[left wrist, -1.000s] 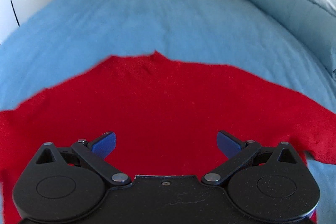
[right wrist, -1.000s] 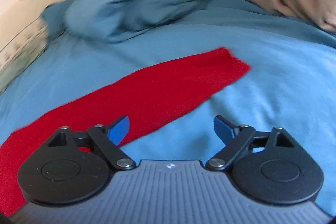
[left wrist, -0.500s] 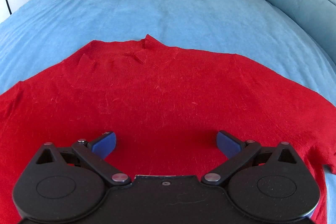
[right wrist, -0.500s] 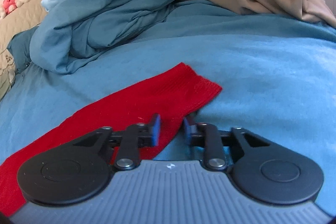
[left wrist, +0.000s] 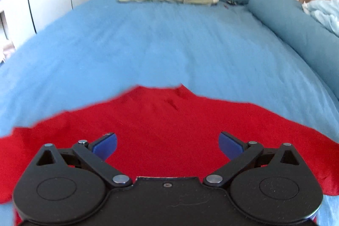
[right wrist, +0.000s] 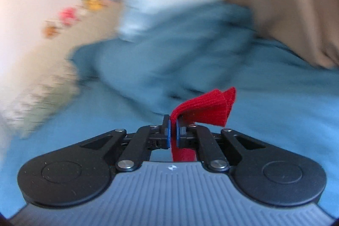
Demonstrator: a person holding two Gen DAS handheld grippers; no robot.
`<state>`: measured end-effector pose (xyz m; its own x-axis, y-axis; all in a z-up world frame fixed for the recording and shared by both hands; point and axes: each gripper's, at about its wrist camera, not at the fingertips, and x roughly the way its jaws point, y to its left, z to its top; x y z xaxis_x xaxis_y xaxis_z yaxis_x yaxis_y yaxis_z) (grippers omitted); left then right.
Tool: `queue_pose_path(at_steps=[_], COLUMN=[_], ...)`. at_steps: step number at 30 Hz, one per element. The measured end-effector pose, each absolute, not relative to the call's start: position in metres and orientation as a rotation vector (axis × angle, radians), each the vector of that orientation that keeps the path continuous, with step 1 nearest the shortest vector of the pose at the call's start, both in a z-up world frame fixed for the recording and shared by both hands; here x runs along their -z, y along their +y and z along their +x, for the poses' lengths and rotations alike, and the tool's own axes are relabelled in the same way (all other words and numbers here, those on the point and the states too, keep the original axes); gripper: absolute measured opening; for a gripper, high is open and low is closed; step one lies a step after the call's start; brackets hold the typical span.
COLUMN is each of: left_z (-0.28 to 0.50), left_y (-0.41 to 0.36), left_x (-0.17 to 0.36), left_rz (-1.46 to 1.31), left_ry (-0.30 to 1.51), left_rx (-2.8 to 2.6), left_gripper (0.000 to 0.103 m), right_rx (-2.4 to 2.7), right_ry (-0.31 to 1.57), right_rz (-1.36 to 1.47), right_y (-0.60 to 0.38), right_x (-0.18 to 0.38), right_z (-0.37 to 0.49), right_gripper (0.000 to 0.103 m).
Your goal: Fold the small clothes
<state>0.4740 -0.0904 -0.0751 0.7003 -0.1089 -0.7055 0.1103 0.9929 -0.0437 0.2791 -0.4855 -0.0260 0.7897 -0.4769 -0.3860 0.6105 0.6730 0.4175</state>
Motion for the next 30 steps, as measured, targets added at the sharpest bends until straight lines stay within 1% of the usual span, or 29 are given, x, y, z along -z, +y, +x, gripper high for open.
queue_pose_path(at_steps=[4, 6, 8, 11, 15, 18, 20, 21, 22, 23, 24, 25, 27, 30], left_z=[0.466, 0.462, 0.458, 0.453, 0.447, 0.438, 0.432, 0.432, 0.431, 0.433, 0.426, 0.427, 0.427, 0.429], left_y=[-0.057, -0.038, -0.017, 0.019, 0.053, 0.071, 0.079, 0.08, 0.08, 0.079, 0.082, 0.081, 0.077, 0.061], left_x=[0.055, 0.051, 0.051, 0.06, 0.079, 0.096, 0.105, 0.106, 0.108, 0.109, 0.109, 0.11, 0.11, 0.112], left_rz=[-0.003, -0.006, -0.012, -0.023, -0.052, -0.099, -0.128, -0.142, -0.159, -0.18, -0.207, -0.228, -0.257, -0.275], left_ry=[0.749, 0.747, 0.744, 0.74, 0.784, 0.813, 0.821, 0.823, 0.823, 0.825, 0.827, 0.83, 0.825, 0.826], left_rx=[0.097, 0.058, 0.027, -0.022, -0.047, -0.023, 0.002, 0.015, 0.023, 0.031, 0.05, 0.066, 0.101, 0.16], left_gripper=[0.103, 0.103, 0.103, 0.103, 0.103, 0.103, 0.103, 0.103, 0.103, 0.103, 0.103, 0.103, 0.103, 0.103], right_rx=[0.353, 0.214, 0.063, -0.097, -0.197, -0.215, -0.215, -0.216, -0.217, -0.213, -0.208, -0.197, -0.18, -0.165], right_ry=[0.22, 0.227, 0.244, 0.299, 0.481, 0.581, 0.606, 0.599, 0.588, 0.58, 0.573, 0.554, 0.474, 0.463], right_rz=[0.515, 0.491, 0.457, 0.37, 0.247, 0.171, 0.124, 0.106, 0.094, 0.084, 0.073, 0.063, 0.04, -0.001], right_y=[-0.416, -0.371, -0.321, -0.245, -0.162, -0.128, -0.119, -0.117, -0.115, -0.113, -0.111, -0.111, -0.114, -0.138], right_x=[-0.023, -0.032, -0.027, 0.008, 0.088, 0.142, 0.162, 0.167, 0.166, 0.163, 0.159, 0.154, 0.142, 0.128], right_z=[0.326, 0.354, 0.381, 0.412, 0.437, 0.434, 0.427, 0.422, 0.418, 0.416, 0.414, 0.41, 0.397, 0.383], right_gripper=[0.02, 0.02, 0.02, 0.02, 0.02, 0.02, 0.021, 0.023, 0.03, 0.039, 0.068, 0.089, 0.097, 0.097])
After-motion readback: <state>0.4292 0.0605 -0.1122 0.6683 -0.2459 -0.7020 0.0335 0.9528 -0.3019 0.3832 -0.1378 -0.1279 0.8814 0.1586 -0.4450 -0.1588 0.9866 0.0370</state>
